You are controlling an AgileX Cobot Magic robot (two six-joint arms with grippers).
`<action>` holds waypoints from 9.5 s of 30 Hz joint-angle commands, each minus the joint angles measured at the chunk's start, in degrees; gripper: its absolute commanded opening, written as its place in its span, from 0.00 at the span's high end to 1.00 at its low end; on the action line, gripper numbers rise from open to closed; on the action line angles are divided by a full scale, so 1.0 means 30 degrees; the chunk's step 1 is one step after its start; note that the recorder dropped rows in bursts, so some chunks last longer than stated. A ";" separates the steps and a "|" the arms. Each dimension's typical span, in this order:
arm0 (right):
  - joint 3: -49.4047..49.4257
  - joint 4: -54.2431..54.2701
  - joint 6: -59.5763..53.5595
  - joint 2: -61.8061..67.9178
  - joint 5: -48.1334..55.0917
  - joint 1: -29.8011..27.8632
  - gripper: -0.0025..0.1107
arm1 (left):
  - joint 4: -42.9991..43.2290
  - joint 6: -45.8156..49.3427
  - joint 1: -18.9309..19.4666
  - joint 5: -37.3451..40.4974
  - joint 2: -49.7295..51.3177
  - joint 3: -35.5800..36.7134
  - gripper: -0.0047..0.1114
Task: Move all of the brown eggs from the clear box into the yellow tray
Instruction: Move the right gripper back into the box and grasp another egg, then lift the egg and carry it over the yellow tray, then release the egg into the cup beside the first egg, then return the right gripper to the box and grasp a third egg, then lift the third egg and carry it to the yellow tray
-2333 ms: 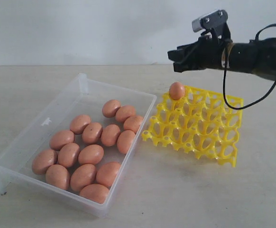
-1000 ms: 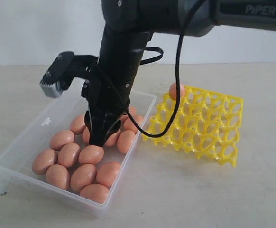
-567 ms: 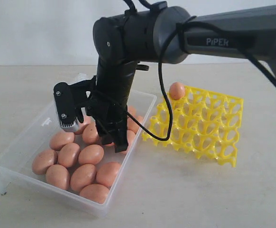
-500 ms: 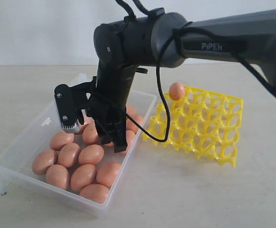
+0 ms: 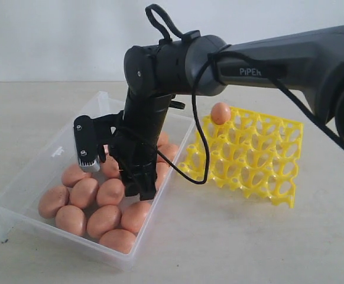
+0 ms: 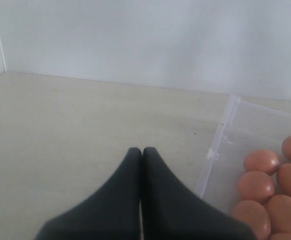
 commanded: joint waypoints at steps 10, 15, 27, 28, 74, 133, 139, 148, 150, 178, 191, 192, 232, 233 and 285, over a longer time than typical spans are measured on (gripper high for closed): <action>-0.0007 0.3063 -0.0951 -0.0486 -0.0344 -0.0120 0.42 | -0.0033 0.0126 -0.0093 -0.0240 0.0057 -0.0068 1.00; -0.0007 0.2933 -0.1690 -0.0352 -0.0344 -0.0120 0.42 | -0.0033 0.0126 -0.0093 -0.0240 0.0057 -0.0068 1.00; -0.0007 0.2250 -0.1602 0.1210 -0.1435 -0.0120 0.45 | -0.0033 0.0126 -0.0093 -0.0240 0.0057 -0.0068 1.00; -0.0007 0.2250 -0.1602 0.1402 -0.1436 -0.0120 0.51 | -0.0033 0.0126 -0.0093 -0.0240 0.0057 -0.0068 1.00; 1.1593 -3.1462 4.9309 -0.3403 -4.1128 -1.8210 0.98 | -0.0033 0.0126 -0.0093 -0.0210 0.0057 -0.0068 1.00; 1.1578 -2.3014 3.7909 -0.1981 -3.8221 -1.5164 0.59 | -0.0033 0.0126 -0.0093 -0.0162 0.0057 -0.0068 1.00; 1.1578 -2.6341 3.8074 -0.6079 -3.6579 -1.3801 0.98 | -0.0033 0.0126 -0.0093 -0.0162 0.0057 -0.0068 1.00; 1.0418 -2.4452 3.7299 -0.9661 -0.9247 -0.5923 0.98 | -0.0033 0.0126 -0.0093 -0.0199 0.0057 -0.0068 1.00; 0.9568 -2.2403 3.4947 -0.9661 -0.5049 -0.4592 0.98 | -0.0033 0.0126 -0.0093 -0.0199 0.0057 -0.0068 1.00; -0.1102 0.2044 0.5640 -0.1401 0.4298 -0.0821 0.56 | -0.0033 0.0126 -0.0093 -0.0205 0.0057 -0.0068 1.00; -0.1055 0.2019 0.5675 -0.0224 0.1320 -0.0727 0.50 | -0.0033 0.0126 -0.0093 -0.0166 0.0057 -0.0068 1.00; -0.1055 0.1935 0.5675 -0.0195 0.1099 -0.0727 0.50 | -0.0033 0.0126 -0.0093 -0.0166 0.0057 -0.0068 1.00; -0.1055 0.1027 0.9531 0.0794 0.1474 -0.0769 0.41 | -0.0033 0.0126 -0.0093 -0.0161 0.0057 -0.0068 1.00; -0.1055 0.1027 1.0074 0.0794 0.1513 -0.0769 0.42 | -0.0033 0.0126 -0.0093 -0.0161 0.0057 -0.0068 1.00; -0.1934 0.2183 2.0178 -0.0970 -0.7421 -0.0615 0.98 | -0.0033 0.0126 -0.0093 -0.0161 0.0057 -0.0068 1.00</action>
